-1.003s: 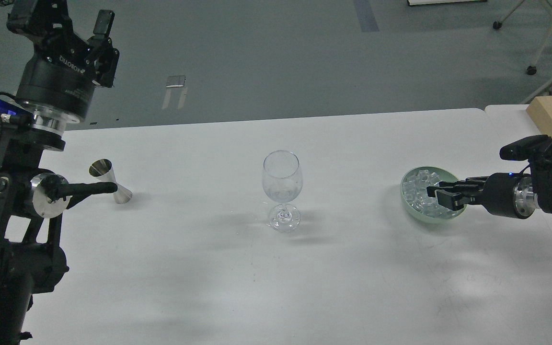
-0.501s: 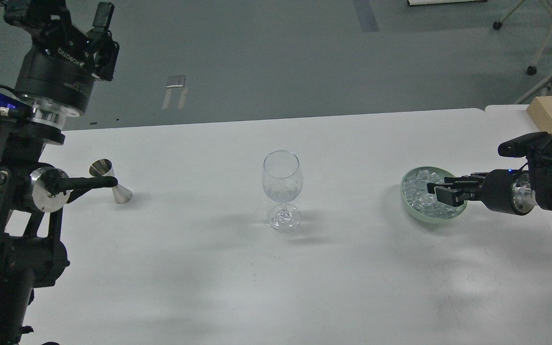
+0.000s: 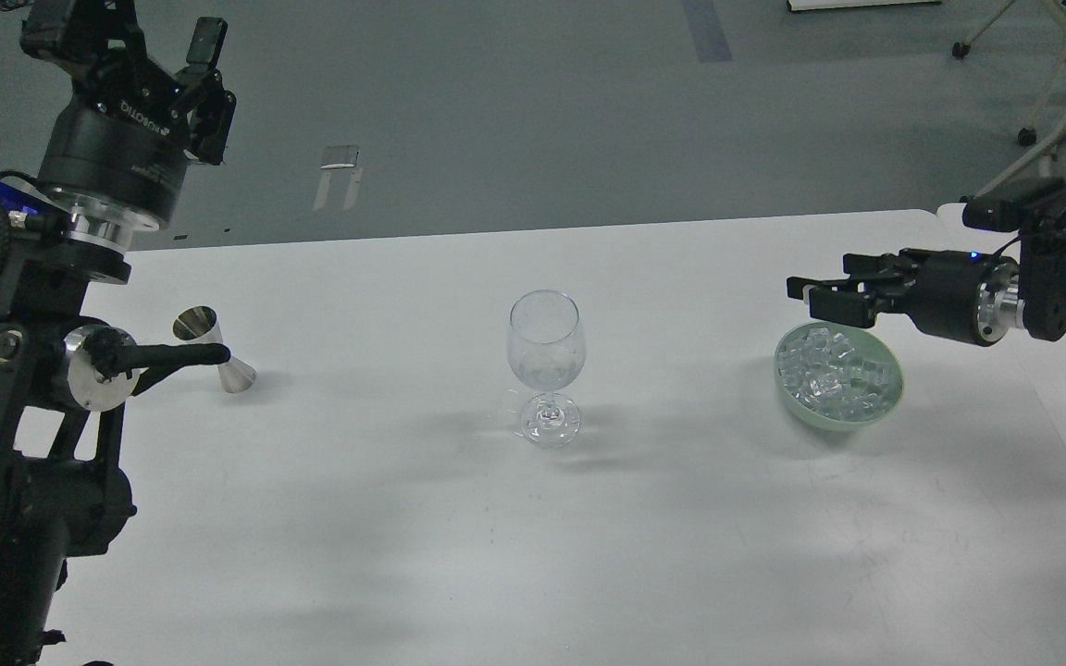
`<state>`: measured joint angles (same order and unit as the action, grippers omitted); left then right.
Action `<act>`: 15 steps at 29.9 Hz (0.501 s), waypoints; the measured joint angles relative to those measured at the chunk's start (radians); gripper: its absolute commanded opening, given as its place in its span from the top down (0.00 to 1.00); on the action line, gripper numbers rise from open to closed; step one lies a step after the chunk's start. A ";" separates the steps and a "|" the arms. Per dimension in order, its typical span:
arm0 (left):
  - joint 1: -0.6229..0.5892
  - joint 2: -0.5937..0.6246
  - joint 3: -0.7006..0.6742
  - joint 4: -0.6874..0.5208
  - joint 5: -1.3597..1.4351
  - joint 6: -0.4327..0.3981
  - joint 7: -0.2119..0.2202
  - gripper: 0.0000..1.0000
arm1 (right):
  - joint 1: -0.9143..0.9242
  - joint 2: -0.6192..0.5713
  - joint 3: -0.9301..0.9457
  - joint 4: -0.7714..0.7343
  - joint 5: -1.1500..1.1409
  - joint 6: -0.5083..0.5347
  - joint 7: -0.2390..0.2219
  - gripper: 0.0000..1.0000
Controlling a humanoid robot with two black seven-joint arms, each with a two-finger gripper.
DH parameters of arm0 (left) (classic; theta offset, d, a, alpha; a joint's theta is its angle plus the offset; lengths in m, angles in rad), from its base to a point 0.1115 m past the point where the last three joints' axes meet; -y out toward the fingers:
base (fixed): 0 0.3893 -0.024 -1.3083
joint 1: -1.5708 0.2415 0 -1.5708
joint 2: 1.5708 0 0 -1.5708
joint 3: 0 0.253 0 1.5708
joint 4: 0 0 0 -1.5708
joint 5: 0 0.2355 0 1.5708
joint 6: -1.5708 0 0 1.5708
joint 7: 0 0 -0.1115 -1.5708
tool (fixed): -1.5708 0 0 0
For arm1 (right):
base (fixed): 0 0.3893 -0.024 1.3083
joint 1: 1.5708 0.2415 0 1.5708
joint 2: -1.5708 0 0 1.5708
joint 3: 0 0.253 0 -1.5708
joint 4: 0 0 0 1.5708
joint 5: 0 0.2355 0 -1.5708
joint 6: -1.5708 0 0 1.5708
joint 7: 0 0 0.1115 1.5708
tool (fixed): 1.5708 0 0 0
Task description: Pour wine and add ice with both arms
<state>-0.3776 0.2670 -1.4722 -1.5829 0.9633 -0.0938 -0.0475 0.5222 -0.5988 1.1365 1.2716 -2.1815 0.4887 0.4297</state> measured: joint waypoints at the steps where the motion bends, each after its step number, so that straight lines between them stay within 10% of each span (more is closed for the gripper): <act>1: 0.000 0.000 0.002 0.003 0.000 0.000 0.002 0.16 | 0.000 0.012 0.042 0.022 0.029 0.000 0.000 0.00; 15: -0.012 -0.002 0.007 0.026 -0.047 -0.027 0.137 0.02 | -0.070 0.066 0.215 0.148 0.768 0.000 -0.012 0.00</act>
<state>-0.3893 0.2646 -1.4656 -1.5572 0.9164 -0.1207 0.0898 0.4525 -0.5324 1.3514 1.4194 -1.4134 0.4886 0.4175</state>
